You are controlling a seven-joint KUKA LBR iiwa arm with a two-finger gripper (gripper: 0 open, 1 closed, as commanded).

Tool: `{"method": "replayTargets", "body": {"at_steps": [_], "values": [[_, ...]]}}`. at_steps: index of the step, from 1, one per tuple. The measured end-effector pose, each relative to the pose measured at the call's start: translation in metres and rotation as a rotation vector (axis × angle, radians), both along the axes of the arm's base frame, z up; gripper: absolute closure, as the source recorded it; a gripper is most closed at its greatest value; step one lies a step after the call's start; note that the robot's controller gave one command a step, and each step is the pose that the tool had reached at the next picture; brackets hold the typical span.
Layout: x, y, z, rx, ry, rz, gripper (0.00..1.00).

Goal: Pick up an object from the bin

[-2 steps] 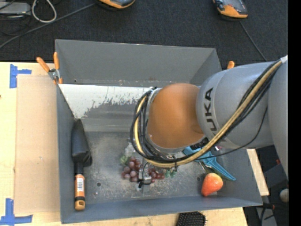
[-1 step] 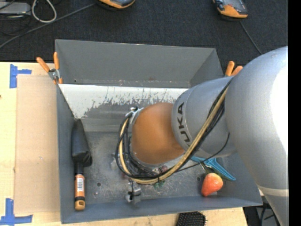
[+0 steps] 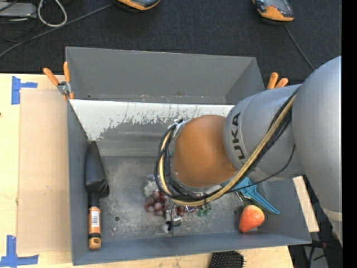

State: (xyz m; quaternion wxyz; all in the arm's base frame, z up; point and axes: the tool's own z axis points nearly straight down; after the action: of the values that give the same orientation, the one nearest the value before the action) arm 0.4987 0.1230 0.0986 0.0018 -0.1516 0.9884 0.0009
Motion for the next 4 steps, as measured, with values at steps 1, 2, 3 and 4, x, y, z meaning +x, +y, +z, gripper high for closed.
{"method": "replayTargets", "body": {"at_steps": [1,2,3,4], "values": [[-0.017,0.013,-0.017,0.000,0.004,0.008,0.00],[0.009,-0.058,-0.025,0.001,-0.002,-0.054,0.00],[0.023,-0.067,-0.025,0.001,-0.003,0.016,0.00],[0.006,-0.099,-0.028,0.000,0.000,-0.038,0.00]]}}
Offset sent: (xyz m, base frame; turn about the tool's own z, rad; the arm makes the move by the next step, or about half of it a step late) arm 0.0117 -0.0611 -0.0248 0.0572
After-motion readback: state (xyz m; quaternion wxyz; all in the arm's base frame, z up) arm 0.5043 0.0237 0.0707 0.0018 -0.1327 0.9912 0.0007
